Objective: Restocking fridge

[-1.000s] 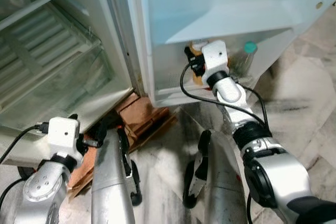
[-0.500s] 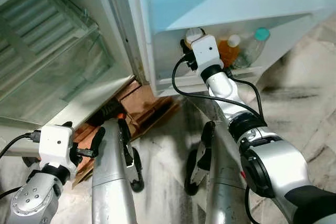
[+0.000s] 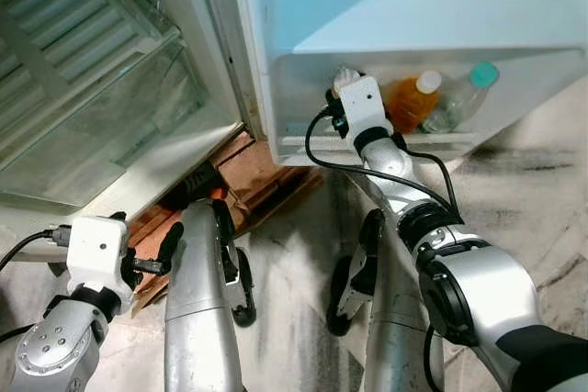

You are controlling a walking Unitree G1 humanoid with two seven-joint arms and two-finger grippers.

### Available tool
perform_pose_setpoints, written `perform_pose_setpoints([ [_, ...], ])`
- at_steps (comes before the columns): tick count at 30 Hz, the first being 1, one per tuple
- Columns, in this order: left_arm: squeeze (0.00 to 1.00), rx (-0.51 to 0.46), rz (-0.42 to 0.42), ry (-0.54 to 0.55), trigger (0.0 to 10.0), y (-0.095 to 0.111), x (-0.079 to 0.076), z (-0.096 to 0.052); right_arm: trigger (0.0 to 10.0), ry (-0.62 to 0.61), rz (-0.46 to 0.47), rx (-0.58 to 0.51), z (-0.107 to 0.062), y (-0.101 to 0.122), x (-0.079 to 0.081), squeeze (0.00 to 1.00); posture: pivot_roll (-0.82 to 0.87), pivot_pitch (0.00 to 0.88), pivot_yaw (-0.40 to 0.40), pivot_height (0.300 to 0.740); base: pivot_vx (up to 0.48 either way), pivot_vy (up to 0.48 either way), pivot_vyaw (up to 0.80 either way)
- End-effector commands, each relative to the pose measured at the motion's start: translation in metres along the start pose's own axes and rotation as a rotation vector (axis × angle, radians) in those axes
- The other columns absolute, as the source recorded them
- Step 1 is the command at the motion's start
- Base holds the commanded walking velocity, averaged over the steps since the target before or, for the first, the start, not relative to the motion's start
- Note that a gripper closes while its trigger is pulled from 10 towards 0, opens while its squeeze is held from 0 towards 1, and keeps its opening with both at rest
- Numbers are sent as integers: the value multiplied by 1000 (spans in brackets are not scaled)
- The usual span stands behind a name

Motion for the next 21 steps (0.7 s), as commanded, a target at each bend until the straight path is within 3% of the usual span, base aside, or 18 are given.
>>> perform_pose_setpoints([
  [1,0,46,6,-11,10000,-12,-2,-1,10000,-70,63,112,-11,-31,-15,996,250,412,28,521,0,0,0],
  [9,0,32,17,-6,10000,-11,0,11,10000,-91,66,83,-7,-22,-23,1000,241,370,28,521,0,0,0],
  [21,0,-17,39,9,10000,-5,8,38,10000,-80,70,-43,5,17,-25,1000,217,282,28,521,0,0,0],
])
Point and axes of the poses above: a point about 5 cm out from each wrist's last joint towards the gripper, its own z axis pointing out of the wrist towards the gripper, its own y axis along the axis of the wrist's last joint, x = y × z, the point moved 6 cm from there along z, pointing out of the wrist towards the gripper, and after that the axes turned 10 degrees about z, right-handed, at the moved point
